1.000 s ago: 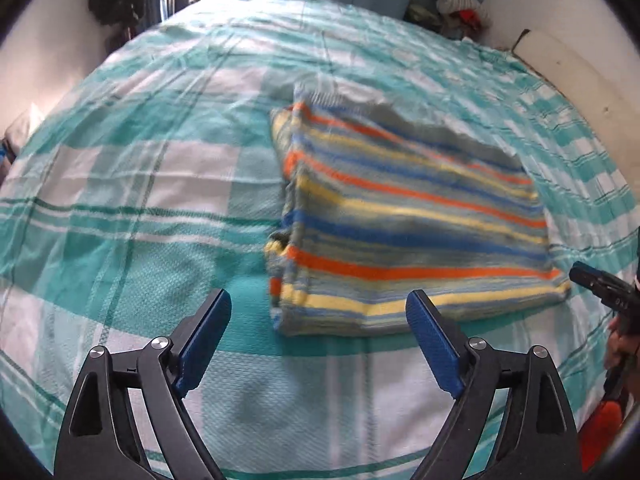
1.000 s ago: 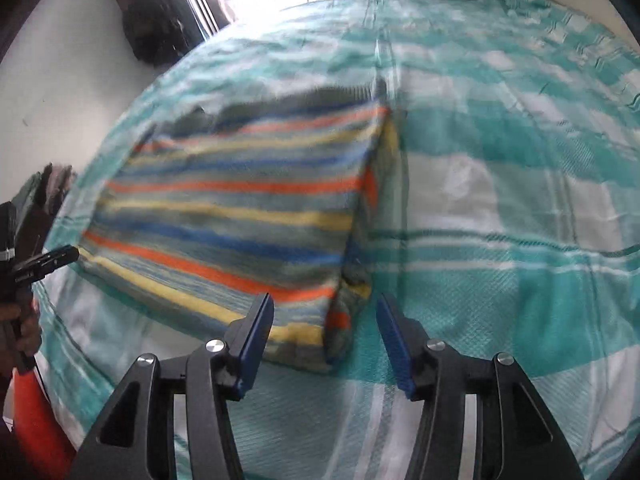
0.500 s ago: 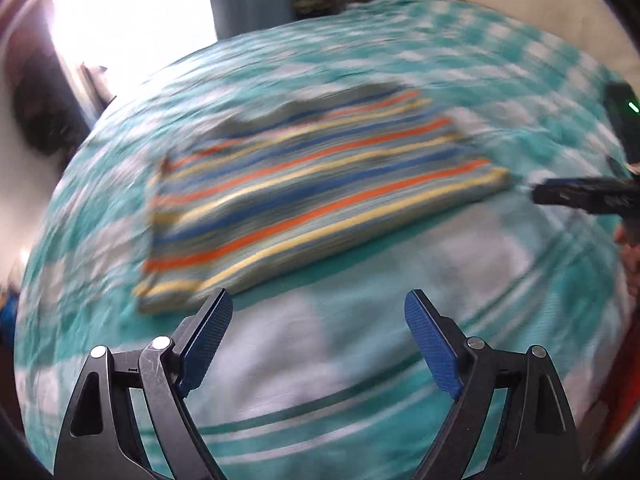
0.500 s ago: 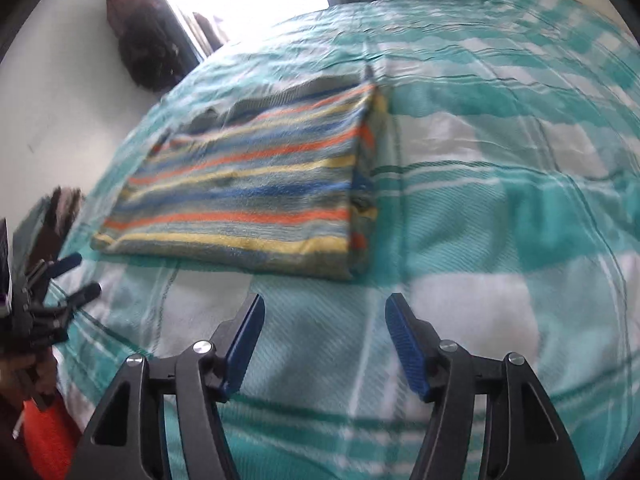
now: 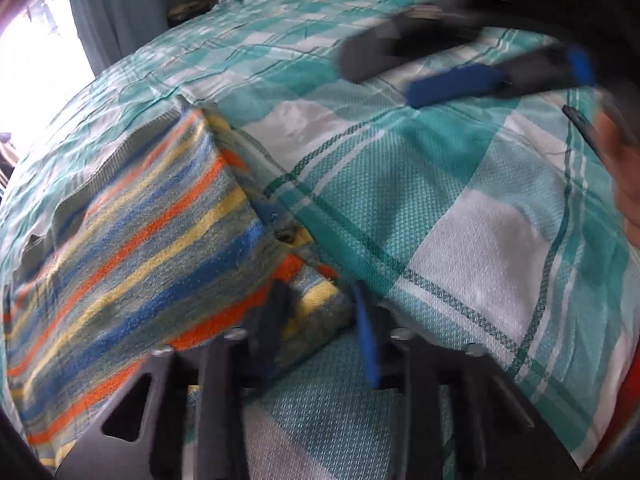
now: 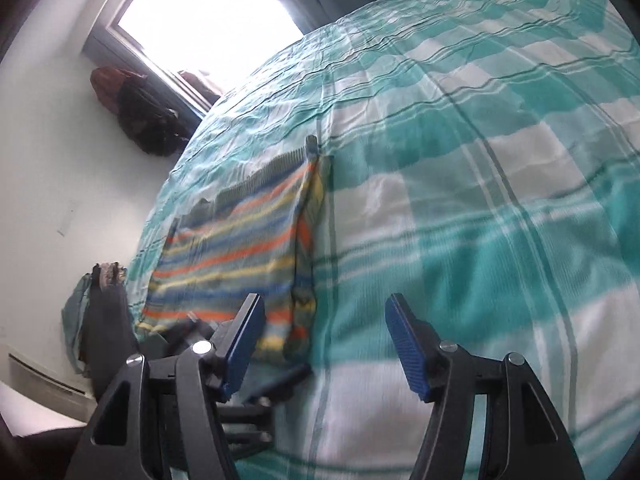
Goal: Fold small clothes
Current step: 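Move both tools to the edge of the folded sweater, then grasp the folded sweater edge with the left tool while the right tool grasps it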
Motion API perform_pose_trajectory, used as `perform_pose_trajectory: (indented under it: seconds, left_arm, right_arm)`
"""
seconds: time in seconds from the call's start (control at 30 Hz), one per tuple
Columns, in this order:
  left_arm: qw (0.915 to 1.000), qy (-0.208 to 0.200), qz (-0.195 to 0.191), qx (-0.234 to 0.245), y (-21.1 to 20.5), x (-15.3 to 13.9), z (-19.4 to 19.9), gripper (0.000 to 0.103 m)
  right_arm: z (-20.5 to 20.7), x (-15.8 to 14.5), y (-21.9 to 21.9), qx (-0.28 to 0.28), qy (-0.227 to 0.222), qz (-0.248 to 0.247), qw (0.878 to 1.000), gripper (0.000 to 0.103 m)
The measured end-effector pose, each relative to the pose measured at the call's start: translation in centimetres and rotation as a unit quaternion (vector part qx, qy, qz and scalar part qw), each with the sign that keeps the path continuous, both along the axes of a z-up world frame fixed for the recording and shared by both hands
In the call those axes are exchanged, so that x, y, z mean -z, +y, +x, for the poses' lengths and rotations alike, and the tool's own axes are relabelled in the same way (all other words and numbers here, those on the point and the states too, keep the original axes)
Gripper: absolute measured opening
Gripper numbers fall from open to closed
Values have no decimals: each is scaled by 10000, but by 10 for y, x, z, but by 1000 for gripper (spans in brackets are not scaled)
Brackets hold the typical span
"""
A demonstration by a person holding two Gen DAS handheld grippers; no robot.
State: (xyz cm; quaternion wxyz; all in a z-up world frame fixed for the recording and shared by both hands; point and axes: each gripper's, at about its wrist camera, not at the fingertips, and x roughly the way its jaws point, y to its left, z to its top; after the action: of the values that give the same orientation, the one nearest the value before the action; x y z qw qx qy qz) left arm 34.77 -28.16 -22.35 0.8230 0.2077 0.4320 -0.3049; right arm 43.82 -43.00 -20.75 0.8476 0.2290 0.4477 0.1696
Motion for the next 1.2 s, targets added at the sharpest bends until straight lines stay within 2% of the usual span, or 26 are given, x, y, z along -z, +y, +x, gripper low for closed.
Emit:
perform_pose_trajectory:
  seconds: [0.13, 0.23, 0.33, 0.37, 0.4, 0.43, 0.47, 0.57, 0.63, 0.77, 0.8, 0.87, 0.97, 1.03, 1.1, 1.13, 1.2]
  left_arm:
    - [9981, 197, -506, -281, 15, -9, 5, 9]
    - [9958, 332, -774, -348, 21, -12, 8, 8]
    - [9941, 377, -963, -337, 25, -17, 7, 8]
    - [9931, 401, -1053, -338, 28, -18, 8, 8]
    - [9913, 426, -1188, -362, 35, -23, 7, 8]
    - [9888, 422, -1365, -435, 46, -31, 7, 8]
    - [9863, 408, -1513, -508, 56, -38, 8, 8]
    - [9726, 304, -2105, -944, 113, -70, 13, 8]
    - [9632, 246, -2351, -1278, 153, -84, 15, 8]
    - [9388, 208, -2690, -2142, 243, -94, 19, 8]
    - [9303, 224, -2747, -2420, 269, -92, 18, 8]
    - [9210, 229, -2723, -2777, 301, -84, 17, 8]
    - [9016, 351, -2707, -3356, 343, -61, 17, 8]
    - [8934, 407, -2550, -3677, 361, -45, 17, 9]
    - [8889, 614, -2309, -3908, 374, -29, 18, 20]
    - [8860, 720, -2163, -4037, 379, -22, 18, 23]
    - [8774, 702, -2231, -4189, 393, -25, 5, 39]
  right_arm:
    - [67, 11, 13, -306, 76, 33, 9995, 63]
    - [120, 31, 31, -293, 466, 436, 9975, 63]
    - [150, 42, 44, -155, 722, 585, 9956, 63]
    - [158, 44, 52, -196, 812, 507, 9952, 58]
    - [162, 42, 60, -250, 825, 245, 9960, 31]
    - [165, 38, 68, -273, 807, -120, 9963, 13]
    - [165, 29, 77, -277, 725, -411, 9961, 8]
    - [161, -9, 103, -397, 257, -377, 9982, 8]
    - [161, -33, 129, -593, 1, -236, 9980, 8]
    - [171, -66, 214, -1182, -247, -31, 9927, 8]
    - [173, -70, 239, -1362, -287, -53, 9903, 8]
    - [178, -70, 292, -1733, -341, -178, 9841, 8]
    - [185, -55, 356, -2034, -245, -320, 9783, 8]
    - [185, -39, 387, -2154, -168, -283, 9760, 9]
    - [182, -23, 406, -2208, -39, -76, 9753, 16]
    - [181, -16, 409, -2218, 45, 6, 9751, 29]
    - [177, -12, 402, -2094, 93, 24, 9778, 45]
